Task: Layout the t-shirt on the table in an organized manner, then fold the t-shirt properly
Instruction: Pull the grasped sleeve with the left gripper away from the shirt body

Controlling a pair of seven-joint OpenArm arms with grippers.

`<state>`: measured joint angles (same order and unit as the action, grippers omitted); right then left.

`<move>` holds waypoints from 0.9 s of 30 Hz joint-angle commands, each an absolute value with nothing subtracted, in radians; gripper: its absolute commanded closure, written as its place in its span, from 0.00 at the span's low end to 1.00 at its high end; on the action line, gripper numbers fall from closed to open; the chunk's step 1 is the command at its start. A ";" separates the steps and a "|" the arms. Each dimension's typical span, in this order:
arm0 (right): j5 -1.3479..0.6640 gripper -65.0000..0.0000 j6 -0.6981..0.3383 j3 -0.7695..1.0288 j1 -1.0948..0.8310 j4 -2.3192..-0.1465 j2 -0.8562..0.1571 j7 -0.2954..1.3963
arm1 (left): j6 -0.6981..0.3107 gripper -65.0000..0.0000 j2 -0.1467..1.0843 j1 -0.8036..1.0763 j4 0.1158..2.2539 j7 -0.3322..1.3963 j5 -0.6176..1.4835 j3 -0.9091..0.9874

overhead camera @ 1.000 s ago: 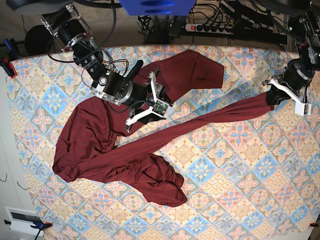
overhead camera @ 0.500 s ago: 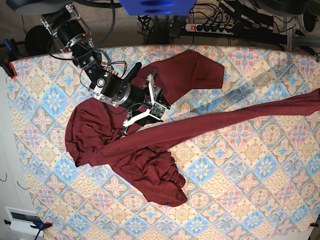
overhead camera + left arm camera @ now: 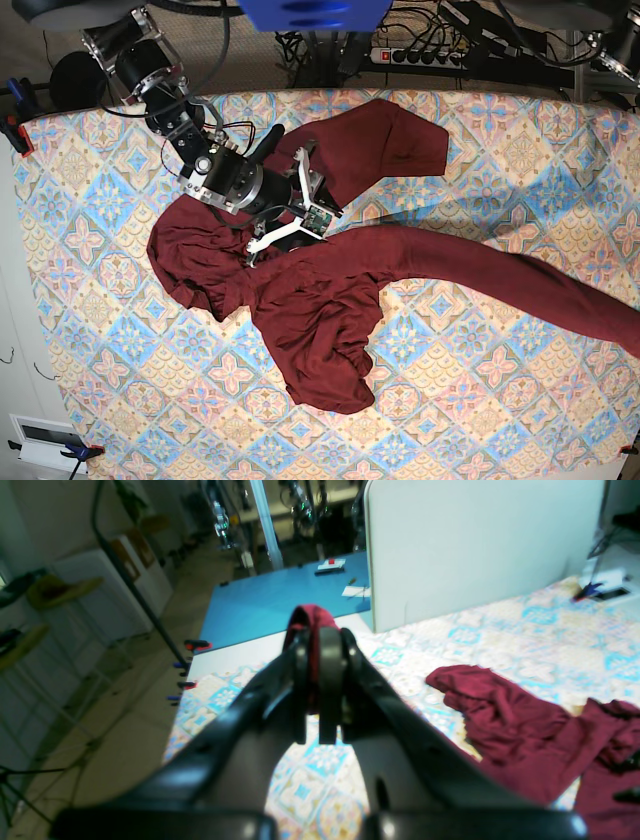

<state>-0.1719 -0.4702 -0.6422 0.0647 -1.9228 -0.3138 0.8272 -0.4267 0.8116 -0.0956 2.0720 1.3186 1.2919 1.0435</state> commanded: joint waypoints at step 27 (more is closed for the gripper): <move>-0.180 0.62 -0.467 -0.685 0.108 -1.888 -0.312 0.800 | -0.143 0.72 0.424 -0.335 1.793 0.987 0.697 0.696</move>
